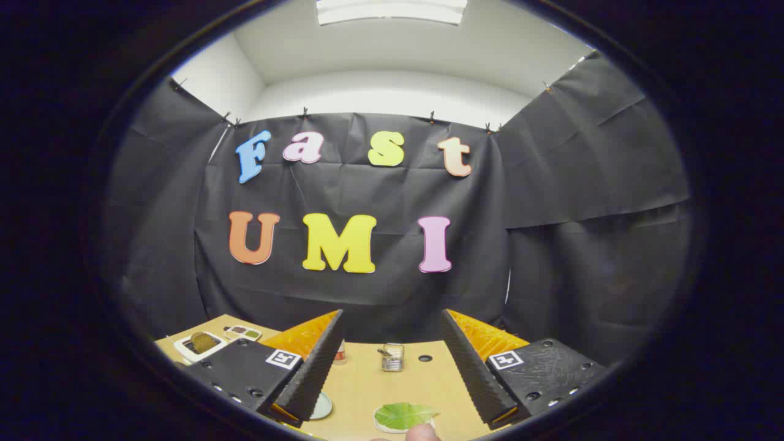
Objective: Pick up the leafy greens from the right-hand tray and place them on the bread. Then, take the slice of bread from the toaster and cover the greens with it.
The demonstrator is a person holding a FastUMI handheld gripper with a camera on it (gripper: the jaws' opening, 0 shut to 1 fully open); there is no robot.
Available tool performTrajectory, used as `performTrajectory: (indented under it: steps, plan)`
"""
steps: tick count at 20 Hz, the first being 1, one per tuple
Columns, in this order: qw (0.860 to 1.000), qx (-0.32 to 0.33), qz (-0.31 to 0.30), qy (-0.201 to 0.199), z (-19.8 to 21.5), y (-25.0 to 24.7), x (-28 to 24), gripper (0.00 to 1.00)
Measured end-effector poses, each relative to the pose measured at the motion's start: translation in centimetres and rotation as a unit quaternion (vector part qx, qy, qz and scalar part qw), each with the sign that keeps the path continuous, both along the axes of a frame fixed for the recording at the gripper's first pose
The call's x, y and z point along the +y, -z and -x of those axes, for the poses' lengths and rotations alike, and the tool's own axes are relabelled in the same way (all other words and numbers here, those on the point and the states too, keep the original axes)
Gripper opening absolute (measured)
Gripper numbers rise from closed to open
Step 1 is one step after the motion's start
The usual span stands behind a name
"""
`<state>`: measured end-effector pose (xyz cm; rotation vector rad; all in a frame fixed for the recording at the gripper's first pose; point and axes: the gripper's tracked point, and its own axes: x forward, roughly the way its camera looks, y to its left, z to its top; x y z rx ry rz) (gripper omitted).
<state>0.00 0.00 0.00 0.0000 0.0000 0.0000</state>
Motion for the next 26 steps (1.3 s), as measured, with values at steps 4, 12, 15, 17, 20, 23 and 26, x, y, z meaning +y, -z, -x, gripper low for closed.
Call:
performTrajectory:
  steps: [4,12,15,17,20,23,26]
  plan:
    - [1.0,-0.002,-0.006,-0.01,-0.5,-0.4,0.9,0.95]
    - [1.0,-0.001,-0.013,-0.019,-1.7,-0.6,1.6,0.95]
    - [1.0,0.003,-0.009,-0.022,-2.1,-0.2,1.5,0.95]
    - [1.0,0.008,-0.007,-0.025,-2.3,0.2,1.3,0.95]
    - [0.999,0.02,-0.01,-0.027,-2.6,1.4,0.3,0.95]
    - [0.999,0.039,-0.008,-0.029,-2.7,3.8,-1.7,0.95]
    - [0.998,0.065,-0.003,-0.023,-2.6,7.5,-4.6,0.95]
